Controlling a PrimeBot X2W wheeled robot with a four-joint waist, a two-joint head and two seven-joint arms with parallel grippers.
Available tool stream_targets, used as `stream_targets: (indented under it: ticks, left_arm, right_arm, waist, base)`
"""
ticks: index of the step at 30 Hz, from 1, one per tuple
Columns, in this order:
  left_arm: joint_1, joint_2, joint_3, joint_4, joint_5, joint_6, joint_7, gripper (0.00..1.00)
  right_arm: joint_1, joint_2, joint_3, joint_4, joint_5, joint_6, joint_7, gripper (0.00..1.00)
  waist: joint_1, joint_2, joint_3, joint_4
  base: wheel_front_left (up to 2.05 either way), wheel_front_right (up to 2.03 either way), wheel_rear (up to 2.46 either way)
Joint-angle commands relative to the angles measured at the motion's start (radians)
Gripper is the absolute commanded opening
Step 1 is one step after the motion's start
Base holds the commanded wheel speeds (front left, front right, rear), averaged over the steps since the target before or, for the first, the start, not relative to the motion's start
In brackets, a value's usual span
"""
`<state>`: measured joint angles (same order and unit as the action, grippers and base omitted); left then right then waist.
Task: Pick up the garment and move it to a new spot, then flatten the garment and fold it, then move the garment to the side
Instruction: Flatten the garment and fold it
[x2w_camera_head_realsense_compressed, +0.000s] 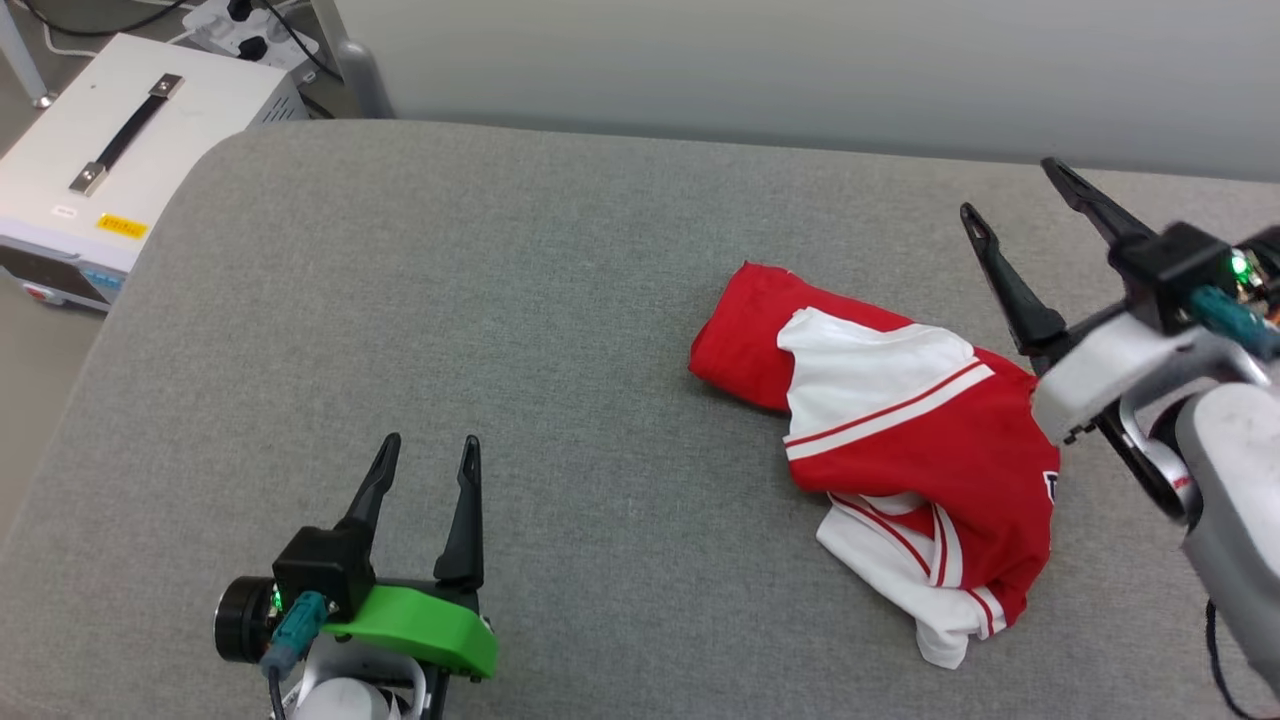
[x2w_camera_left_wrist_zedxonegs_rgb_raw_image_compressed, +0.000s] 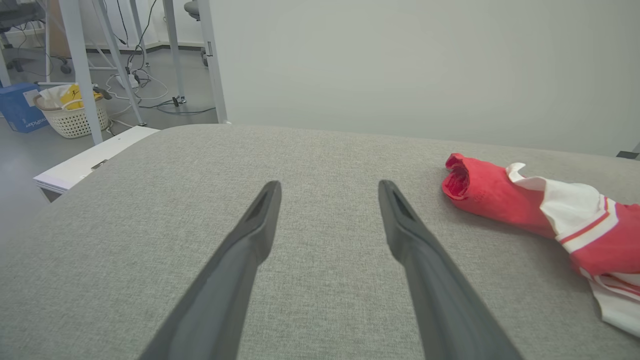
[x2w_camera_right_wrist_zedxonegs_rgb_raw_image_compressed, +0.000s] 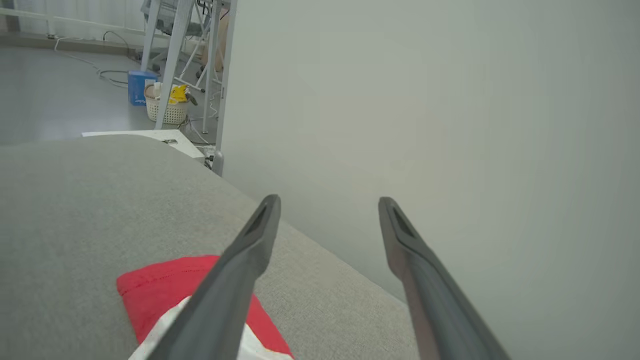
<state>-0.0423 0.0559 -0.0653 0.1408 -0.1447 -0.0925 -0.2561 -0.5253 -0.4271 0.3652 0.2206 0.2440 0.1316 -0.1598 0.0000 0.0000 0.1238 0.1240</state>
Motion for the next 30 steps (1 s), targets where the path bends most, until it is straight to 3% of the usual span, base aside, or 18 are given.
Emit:
stream_targets:
  ticks: [1, 4, 8, 14, 18, 22, 29, 30]
  left_arm:
    - [-0.026, -0.005, -0.006, -0.005, -0.007, 0.002, -0.006, 1.00]
    - [-0.045, -0.006, -0.016, -0.006, -0.017, 0.005, -0.006, 1.00]
    - [-0.071, -0.006, -0.030, -0.006, -0.032, 0.011, -0.006, 1.00]
    - [-0.112, -0.006, -0.058, -0.009, -0.063, 0.023, -0.006, 1.00]
    - [-0.139, -0.006, -0.078, -0.013, -0.083, 0.033, -0.006, 1.00]
    - [-0.161, -0.006, -0.092, -0.012, -0.103, 0.042, -0.006, 1.00]
    - [-0.176, -0.006, -0.111, -0.005, -0.124, 0.061, -0.006, 1.00]
    - [-0.173, -0.006, -0.109, -0.003, -0.123, 0.063, -0.006, 1.00]
  right_arm:
    - [-0.066, -0.043, 0.083, 0.023, 0.067, -0.001, 0.070, 1.00]
    - [-0.187, -0.157, 0.308, 0.036, 0.212, -0.001, 0.273, 1.00]
    - [-0.332, -0.257, 0.520, 0.006, 0.395, -0.001, 0.505, 1.00]
    - [-0.503, -0.314, 0.730, -0.016, 0.573, -0.001, 0.762, 1.00]
    - [-0.579, -0.311, 0.829, 0.021, 0.622, -0.001, 0.845, 1.00]
    - [-0.608, -0.279, 0.892, 0.092, 0.618, -0.001, 0.861, 1.00]
    - [-0.484, -0.231, 0.915, 0.171, 0.526, -0.001, 0.858, 1.00]
    - [-0.482, -0.229, 0.915, 0.166, 0.507, -0.001, 0.835, 0.53]
  waist:
    - [0.0000, 0.0000, 0.035, 0.022]
    - [0.0000, 0.0000, 0.063, 0.035]
    - [0.0000, 0.0000, 0.101, 0.053]
    - [0.0000, 0.0000, 0.162, 0.087]
    - [0.0000, 0.0000, 0.205, 0.113]
    - [0.0000, 0.0000, 0.242, 0.135]
    - [0.0000, 0.0000, 0.254, 0.149]
    - [0.0000, 0.0000, 0.247, 0.144]
  base:
    - [0.00, 0.00, 0.00]
    - [0.00, 0.00, 0.00]
    - [0.00, 0.00, 0.00]
    - [0.00, 0.00, 0.00]
    - [0.00, 0.00, 0.00]
    - [0.00, 0.00, 0.00]
    - [0.00, 0.00, 0.00]
    - [0.00, 0.00, 0.00]
